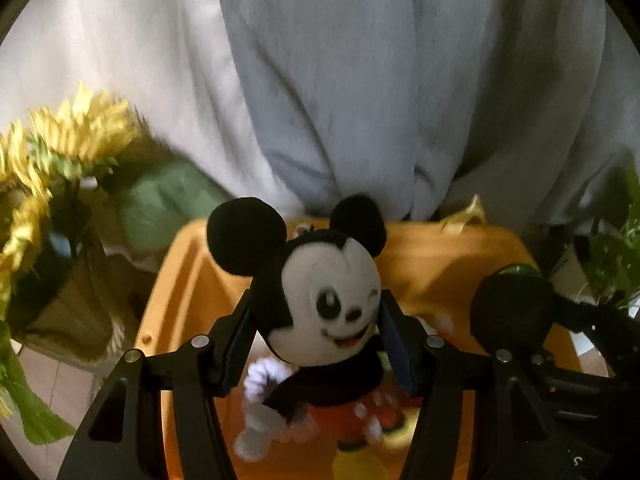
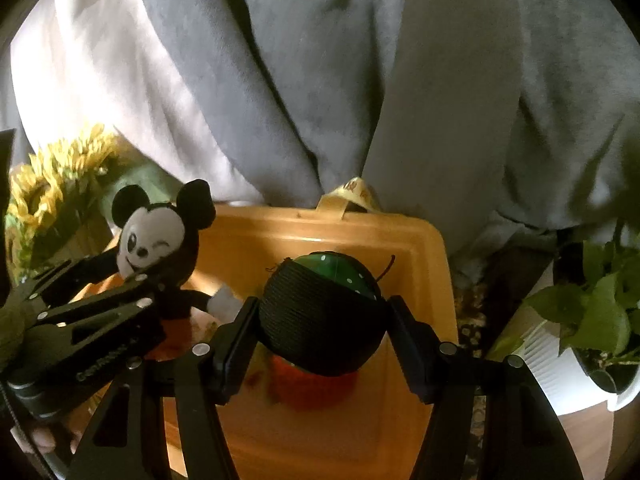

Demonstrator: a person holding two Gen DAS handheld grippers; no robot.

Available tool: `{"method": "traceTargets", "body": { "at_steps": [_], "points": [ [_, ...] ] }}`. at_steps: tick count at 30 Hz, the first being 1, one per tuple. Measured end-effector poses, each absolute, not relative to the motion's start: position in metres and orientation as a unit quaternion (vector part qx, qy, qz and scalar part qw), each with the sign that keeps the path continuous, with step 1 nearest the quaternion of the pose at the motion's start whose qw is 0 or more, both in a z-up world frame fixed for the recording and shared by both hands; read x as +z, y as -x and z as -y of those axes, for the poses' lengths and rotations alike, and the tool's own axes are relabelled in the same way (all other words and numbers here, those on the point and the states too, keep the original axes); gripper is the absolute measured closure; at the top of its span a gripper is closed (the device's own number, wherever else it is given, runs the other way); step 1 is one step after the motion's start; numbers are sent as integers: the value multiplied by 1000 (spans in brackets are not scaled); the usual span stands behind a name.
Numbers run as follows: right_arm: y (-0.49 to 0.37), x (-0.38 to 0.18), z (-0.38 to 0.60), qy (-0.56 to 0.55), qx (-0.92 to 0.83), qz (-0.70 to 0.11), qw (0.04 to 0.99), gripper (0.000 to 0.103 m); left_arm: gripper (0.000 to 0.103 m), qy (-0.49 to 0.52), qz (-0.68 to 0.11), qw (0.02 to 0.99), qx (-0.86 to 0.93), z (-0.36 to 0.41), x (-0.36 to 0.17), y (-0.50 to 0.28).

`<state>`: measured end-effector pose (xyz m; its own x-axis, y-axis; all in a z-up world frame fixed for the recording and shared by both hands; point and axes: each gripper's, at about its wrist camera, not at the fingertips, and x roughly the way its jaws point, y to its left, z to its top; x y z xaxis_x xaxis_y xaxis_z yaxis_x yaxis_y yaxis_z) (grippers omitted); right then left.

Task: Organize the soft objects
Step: 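Open both tools to drop the plush and toy into the crate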

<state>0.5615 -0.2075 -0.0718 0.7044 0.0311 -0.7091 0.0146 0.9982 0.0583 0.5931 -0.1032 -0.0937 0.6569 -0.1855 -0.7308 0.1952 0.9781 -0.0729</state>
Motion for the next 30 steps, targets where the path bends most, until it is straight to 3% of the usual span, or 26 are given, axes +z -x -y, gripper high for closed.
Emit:
{"method": "traceTargets", "body": {
  "at_steps": [10, 13, 18, 30],
  "points": [
    [-563, -85, 202, -14, 21, -421, 907, 39, 42, -25, -471, 876, -104, 104, -107, -590],
    [-564, -87, 202, -13, 23, -427, 904, 38, 30, -29, -482, 872, -87, 101, -108, -591],
    [-565, -86, 202, -14, 16, -432, 902, 36, 20, -21, -488, 869, -81, 94, -105, -587],
    [-534, -45, 213, -18, -43, -369, 928, 33, 10, -15, -458, 882, -109, 98, -73, -559]
  ]
}}
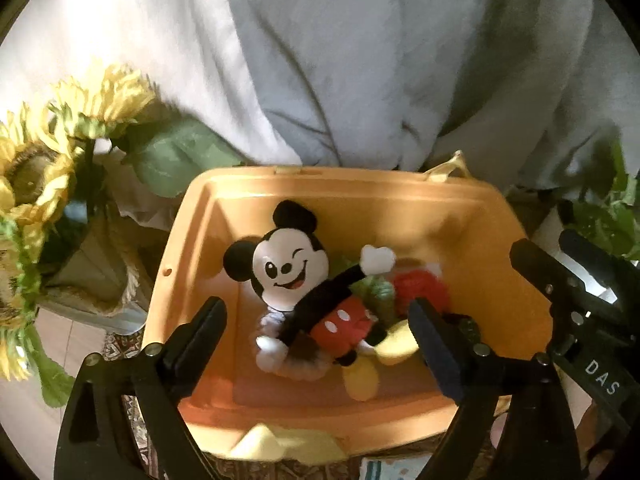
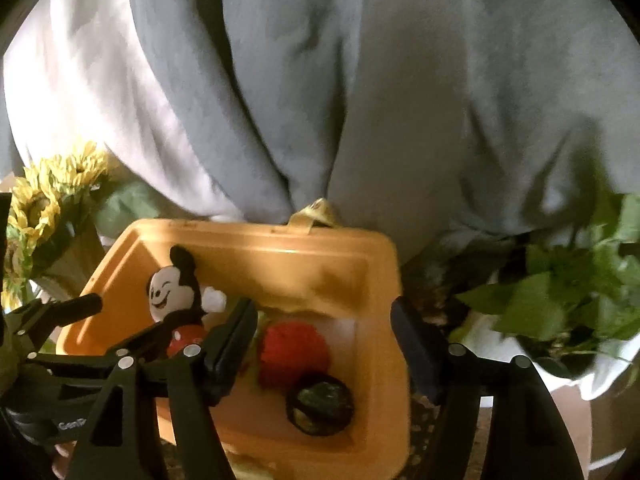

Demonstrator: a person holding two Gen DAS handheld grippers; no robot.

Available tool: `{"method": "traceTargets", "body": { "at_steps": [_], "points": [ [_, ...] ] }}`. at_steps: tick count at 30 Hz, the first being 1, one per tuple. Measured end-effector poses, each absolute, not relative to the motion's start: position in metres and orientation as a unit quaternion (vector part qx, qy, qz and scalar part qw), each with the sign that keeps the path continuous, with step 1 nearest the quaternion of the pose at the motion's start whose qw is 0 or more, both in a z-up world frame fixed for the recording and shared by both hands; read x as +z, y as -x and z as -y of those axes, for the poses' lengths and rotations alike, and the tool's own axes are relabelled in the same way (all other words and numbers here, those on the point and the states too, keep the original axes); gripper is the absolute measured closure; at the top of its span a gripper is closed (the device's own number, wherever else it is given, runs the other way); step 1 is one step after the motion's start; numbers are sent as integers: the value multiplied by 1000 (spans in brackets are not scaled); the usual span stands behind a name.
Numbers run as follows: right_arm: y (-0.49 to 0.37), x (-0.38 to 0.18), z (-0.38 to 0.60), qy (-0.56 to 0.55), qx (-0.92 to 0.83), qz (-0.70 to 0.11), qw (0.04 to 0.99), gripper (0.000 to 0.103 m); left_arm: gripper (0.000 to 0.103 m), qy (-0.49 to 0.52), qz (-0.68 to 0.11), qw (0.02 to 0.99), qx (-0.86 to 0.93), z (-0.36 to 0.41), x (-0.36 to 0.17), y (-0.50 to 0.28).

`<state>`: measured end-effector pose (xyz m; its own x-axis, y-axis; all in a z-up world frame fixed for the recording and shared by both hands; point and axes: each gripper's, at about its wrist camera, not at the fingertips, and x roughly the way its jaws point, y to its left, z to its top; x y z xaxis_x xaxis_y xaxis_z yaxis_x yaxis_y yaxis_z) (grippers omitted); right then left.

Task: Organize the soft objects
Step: 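Open both tools to drop the plush and toy into the crate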

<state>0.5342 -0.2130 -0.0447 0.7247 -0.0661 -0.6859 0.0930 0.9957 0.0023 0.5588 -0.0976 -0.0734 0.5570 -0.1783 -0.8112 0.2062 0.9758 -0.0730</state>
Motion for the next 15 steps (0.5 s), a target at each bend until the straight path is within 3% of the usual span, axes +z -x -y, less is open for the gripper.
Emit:
{"method": "traceTargets", "body": {
  "at_steps": [9, 15],
  "points": [
    [-499, -26, 221, -19, -64, -343, 937, 32, 10, -30, -411, 905, -106, 98, -48, -525],
    [-465, -19, 228, -36, -86, -329, 940, 25, 10, -33, -375, 922, -88, 101, -30, -490]
  ]
}}
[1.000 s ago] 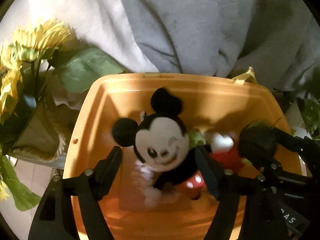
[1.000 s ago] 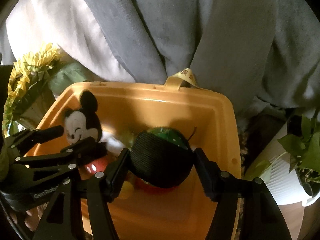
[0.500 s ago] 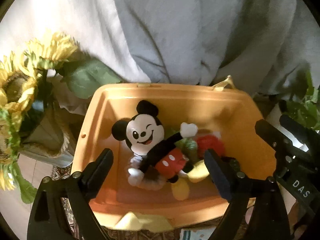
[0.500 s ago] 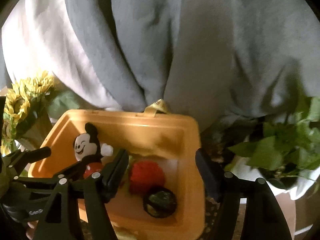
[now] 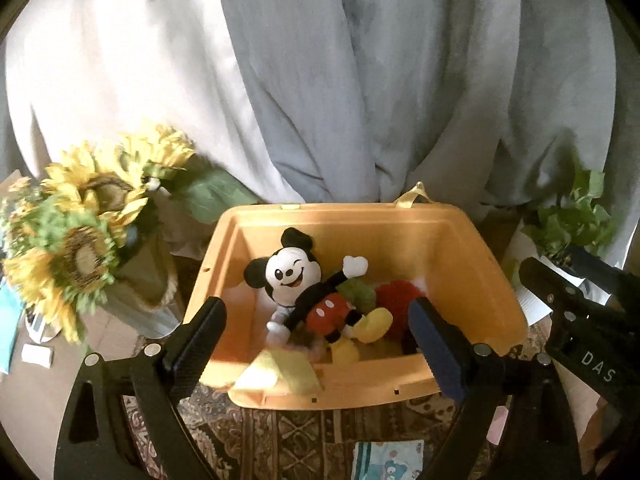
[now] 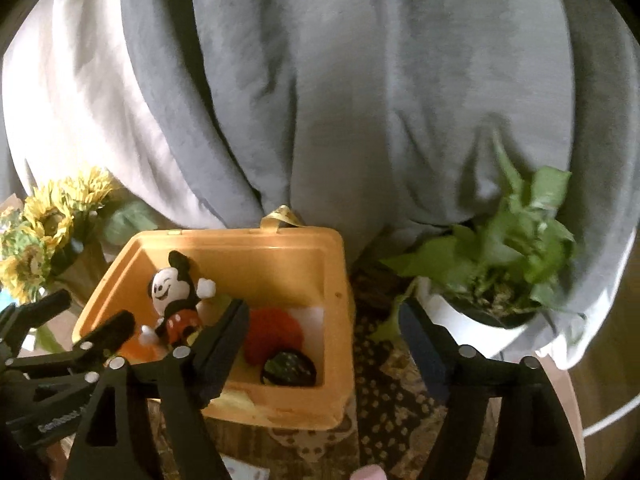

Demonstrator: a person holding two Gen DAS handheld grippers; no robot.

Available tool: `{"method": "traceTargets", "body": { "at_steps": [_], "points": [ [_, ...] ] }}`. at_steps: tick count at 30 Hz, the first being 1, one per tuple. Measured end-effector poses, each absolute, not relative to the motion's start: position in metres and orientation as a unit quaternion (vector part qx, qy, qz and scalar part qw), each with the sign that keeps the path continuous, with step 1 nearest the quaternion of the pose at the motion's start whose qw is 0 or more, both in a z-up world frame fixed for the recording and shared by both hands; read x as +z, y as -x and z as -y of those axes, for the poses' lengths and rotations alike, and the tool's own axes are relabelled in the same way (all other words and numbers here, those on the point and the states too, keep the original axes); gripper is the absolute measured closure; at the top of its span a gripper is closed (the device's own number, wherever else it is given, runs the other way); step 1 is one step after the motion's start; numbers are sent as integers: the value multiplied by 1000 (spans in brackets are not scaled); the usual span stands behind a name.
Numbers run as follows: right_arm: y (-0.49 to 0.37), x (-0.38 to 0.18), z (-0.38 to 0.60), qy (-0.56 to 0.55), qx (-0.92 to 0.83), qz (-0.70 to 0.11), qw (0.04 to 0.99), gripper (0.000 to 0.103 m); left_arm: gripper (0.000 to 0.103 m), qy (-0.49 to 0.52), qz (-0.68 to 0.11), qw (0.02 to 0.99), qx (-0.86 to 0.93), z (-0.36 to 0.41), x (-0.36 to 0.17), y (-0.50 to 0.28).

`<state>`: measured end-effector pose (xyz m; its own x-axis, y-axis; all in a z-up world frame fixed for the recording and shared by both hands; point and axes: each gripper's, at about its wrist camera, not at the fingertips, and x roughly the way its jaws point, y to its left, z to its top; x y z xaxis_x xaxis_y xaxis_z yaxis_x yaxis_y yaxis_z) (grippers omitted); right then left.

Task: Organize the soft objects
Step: 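Open both tools to drop the plush and toy into the crate, then move the left tool to the blue tissue pack while the right tool approaches the pink sponge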

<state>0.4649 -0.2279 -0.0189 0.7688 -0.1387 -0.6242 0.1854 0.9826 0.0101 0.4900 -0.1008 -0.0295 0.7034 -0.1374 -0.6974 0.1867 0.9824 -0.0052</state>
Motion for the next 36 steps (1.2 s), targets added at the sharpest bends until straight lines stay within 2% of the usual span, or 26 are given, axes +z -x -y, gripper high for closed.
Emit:
{"method": "traceTargets", "body": {
  "at_steps": [6, 9, 23, 36],
  "points": [
    [-436, -17, 235, -42, -95, -321, 941, 24, 5, -43, -348, 933, -82, 105, -23, -460],
    [-420, -16, 238, -46, -99, -312, 944, 20, 2, -44, -335, 938, -82, 107, -22, -446],
    [-362, -24, 251, -47, -115, -276, 953, 20, 0, -48, -312, 944, -91, 117, -37, -399],
    [-342, -57, 257, -44, -109, -307, 944, 20, 0, -68, -334, 935, -104, 129, -72, -378]
  ]
}}
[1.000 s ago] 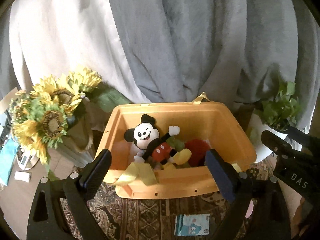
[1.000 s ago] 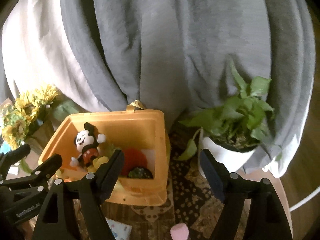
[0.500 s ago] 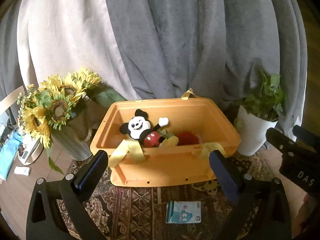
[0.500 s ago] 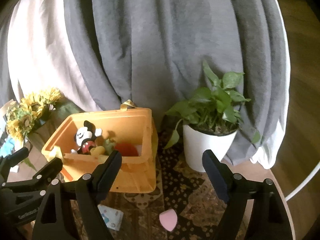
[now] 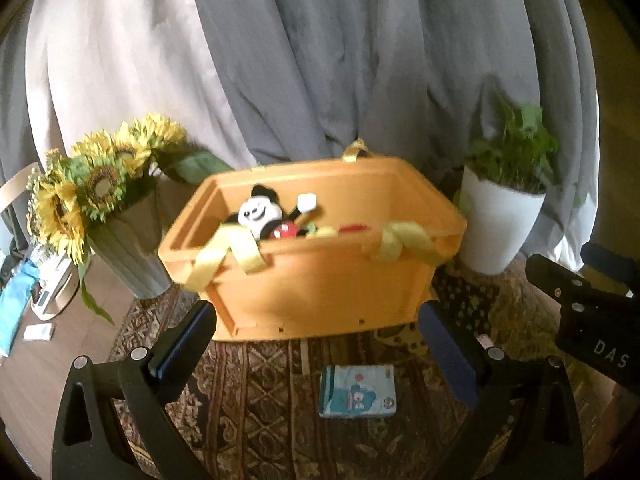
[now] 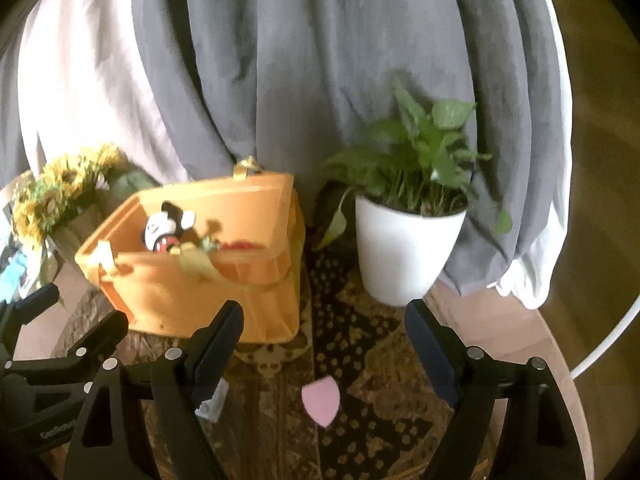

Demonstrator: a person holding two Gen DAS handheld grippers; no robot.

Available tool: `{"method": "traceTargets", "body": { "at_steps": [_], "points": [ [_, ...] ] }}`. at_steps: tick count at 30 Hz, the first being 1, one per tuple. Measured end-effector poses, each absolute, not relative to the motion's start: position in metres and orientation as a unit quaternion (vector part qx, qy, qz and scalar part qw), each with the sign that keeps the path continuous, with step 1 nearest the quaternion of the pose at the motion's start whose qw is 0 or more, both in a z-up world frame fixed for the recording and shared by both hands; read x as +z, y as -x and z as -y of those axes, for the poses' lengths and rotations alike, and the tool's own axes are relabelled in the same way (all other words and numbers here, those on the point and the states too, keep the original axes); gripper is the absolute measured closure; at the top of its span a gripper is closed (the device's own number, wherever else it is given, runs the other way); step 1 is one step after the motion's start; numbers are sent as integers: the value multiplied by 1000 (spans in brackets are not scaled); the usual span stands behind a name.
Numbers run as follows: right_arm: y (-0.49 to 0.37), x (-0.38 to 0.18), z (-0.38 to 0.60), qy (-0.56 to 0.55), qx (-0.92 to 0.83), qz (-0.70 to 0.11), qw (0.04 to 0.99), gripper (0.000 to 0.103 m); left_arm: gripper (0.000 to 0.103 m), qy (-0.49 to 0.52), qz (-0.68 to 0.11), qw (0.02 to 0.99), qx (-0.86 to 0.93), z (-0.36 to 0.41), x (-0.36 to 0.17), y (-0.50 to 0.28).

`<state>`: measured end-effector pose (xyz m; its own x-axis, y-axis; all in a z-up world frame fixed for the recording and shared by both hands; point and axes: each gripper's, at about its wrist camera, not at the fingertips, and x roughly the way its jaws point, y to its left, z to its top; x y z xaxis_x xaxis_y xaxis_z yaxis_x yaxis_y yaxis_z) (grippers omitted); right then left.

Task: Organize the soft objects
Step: 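Move the left tool to the blue tissue pack while the right tool approaches the pink sponge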

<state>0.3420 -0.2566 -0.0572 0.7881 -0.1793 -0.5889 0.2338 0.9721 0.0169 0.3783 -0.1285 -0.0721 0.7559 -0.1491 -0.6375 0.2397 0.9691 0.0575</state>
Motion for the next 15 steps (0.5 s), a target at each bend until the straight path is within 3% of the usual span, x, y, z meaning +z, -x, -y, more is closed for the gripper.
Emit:
{"method": "traceTargets", "body": {
  "at_steps": [15],
  "points": [
    [-343, -115, 264, -50, -95, -394, 913, 20, 0, -85, -437, 887, -123, 142, -135, -383]
  ]
}}
